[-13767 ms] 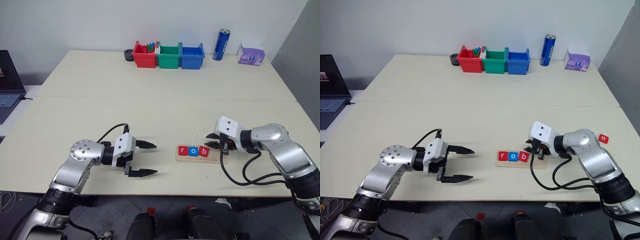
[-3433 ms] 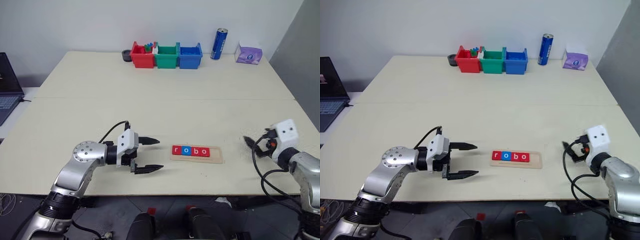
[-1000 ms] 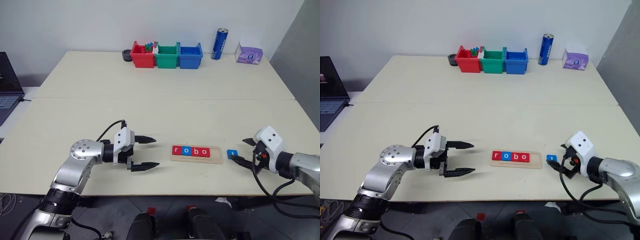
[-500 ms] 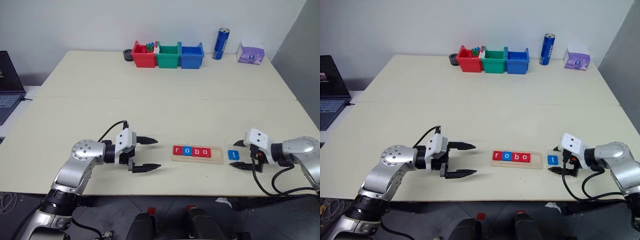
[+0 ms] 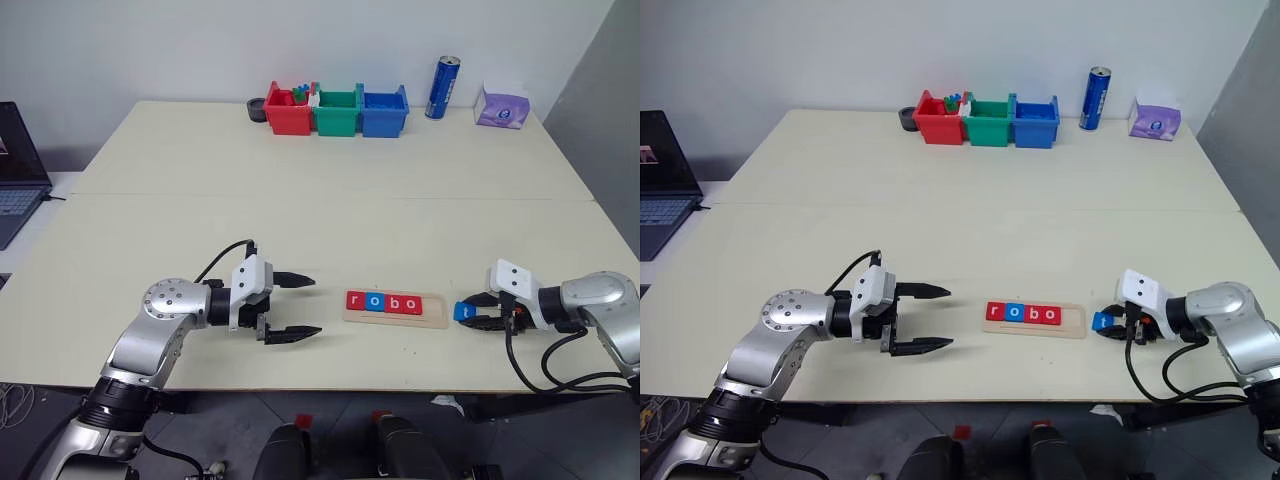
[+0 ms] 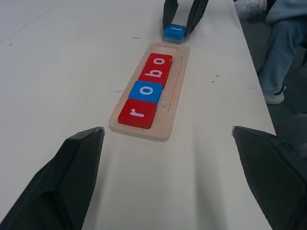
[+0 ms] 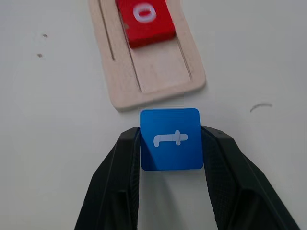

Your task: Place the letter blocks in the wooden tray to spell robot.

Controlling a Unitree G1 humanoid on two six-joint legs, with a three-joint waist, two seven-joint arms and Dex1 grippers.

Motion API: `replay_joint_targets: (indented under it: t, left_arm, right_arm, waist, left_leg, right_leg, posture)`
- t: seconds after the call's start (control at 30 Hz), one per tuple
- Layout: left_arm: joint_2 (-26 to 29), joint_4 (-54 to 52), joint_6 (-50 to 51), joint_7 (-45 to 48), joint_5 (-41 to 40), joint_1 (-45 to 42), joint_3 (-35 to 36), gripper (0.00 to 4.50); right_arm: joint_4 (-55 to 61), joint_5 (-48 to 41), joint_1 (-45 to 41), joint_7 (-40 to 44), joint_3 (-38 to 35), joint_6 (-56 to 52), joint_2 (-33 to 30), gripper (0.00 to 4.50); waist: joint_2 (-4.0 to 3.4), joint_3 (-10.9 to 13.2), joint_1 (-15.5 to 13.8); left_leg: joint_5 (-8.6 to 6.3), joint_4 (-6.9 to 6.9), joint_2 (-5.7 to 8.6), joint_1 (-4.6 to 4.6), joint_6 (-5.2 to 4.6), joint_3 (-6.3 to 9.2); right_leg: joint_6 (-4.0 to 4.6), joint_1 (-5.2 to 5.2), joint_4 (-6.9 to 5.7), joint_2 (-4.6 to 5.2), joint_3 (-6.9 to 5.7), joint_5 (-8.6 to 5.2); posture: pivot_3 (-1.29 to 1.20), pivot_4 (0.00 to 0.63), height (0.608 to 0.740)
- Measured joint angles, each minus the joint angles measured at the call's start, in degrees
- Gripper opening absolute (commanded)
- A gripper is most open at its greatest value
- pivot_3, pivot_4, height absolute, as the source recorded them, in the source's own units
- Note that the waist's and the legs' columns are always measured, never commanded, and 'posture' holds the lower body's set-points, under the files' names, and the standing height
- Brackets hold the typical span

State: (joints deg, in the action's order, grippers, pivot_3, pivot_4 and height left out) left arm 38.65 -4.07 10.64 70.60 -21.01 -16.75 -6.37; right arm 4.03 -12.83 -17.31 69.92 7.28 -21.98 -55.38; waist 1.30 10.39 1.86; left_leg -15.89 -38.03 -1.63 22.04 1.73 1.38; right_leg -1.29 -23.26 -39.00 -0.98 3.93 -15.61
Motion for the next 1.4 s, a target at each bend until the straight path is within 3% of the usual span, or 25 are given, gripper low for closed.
replay_joint_targets:
  t: [0.17, 0.47, 1.13, 1.4]
  left_arm:
    - [0.2, -0.4, 0.0, -0.1, 0.0, 1.1, 0.0, 4.50]
    - [0.2, -0.3, -1.1, -0.1, 0.1, 1.5, 0.1, 4.50]
    - [0.2, -0.2, -1.1, -1.4, 0.1, 1.7, 0.1, 4.50]
    - [0.2, -0.2, -1.1, -1.5, 0.1, 1.7, 0.1, 4.50]
  right_arm:
    - [5.4, -1.6, -2.5, -0.6, 0.7, -5.1, 0.6, 1.46]
    - [0.0, 5.3, -7.2, -1.2, 7.4, -2.7, 2.6, 1.46]
    - [-3.2, 7.5, -10.8, 2.0, 9.7, -0.5, 5.9, 1.46]
    - [-3.2, 7.1, -11.2, 2.6, 9.7, -1.8, 6.4, 4.30]
  waist:
    - [0.00, 0.0, 0.0]
    - [0.00, 0.0, 0.0]
    - [0.00, 0.0, 0.0]
    - [0.00, 0.0, 0.0]
  left_leg:
    - [0.00, -0.01, 0.01, -0.02, 0.00, 0.01]
    - [0.00, -0.03, 0.03, 0.01, 0.00, -0.02]
    - [0.00, -0.03, 0.03, 0.01, 0.00, 0.00]
    - [0.00, -0.03, 0.03, 0.01, 0.00, 0.00]
  right_leg:
    - [-0.02, 0.00, -0.02, 0.00, 0.00, -0.01]
    - [0.17, 0.00, 0.00, 0.03, -0.01, 0.10]
    - [0.20, 0.00, -0.02, 0.03, -0.04, 0.12]
    - [0.20, 0.00, -0.02, 0.03, -0.04, 0.12]
  posture:
    - [0.00, 0.150, 0.740]
    - [0.00, 0.150, 0.740]
    - [0.00, 0.150, 0.740]
    - [0.00, 0.150, 0.740]
